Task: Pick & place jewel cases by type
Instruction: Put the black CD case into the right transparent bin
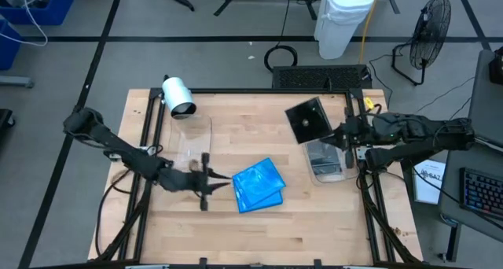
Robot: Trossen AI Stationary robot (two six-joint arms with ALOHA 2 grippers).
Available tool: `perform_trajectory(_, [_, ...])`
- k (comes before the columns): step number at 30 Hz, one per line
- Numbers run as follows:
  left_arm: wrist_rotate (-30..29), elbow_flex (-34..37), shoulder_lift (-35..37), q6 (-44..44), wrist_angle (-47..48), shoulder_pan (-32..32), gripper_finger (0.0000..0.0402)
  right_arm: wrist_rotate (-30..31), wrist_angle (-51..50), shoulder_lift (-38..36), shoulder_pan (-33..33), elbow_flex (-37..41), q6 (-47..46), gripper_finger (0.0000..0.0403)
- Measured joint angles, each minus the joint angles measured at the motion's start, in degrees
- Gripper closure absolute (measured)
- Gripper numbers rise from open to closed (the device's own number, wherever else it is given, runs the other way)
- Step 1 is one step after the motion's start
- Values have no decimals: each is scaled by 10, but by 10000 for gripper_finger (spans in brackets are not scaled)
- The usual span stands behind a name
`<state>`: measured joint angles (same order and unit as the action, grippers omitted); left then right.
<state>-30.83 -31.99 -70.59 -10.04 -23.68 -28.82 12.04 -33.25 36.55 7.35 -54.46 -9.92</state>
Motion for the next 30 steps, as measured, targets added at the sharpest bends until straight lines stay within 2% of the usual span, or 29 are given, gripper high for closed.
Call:
perform_trajectory(5, [-2, 99, 72, 0, -129, 7, 330, -1, 39, -63, 0, 57, -20, 391])
perform_trajectory(9, [0, 141, 111, 4, -187, 7, 330, -1, 51, -112, 0, 86, -46, 391])
perform_trajectory(15, [-7, 156, 135, 24, -182, 6, 330, 24, 28, -178, 0, 121, -105, 391])
perform_trajectory(21, [-7, 157, 132, 31, -175, 6, 330, 77, -98, -195, 0, 123, -210, 391])
perform_trajectory(30, [-7, 157, 132, 37, -165, 6, 330, 26, -194, -155, 0, 123, -322, 391])
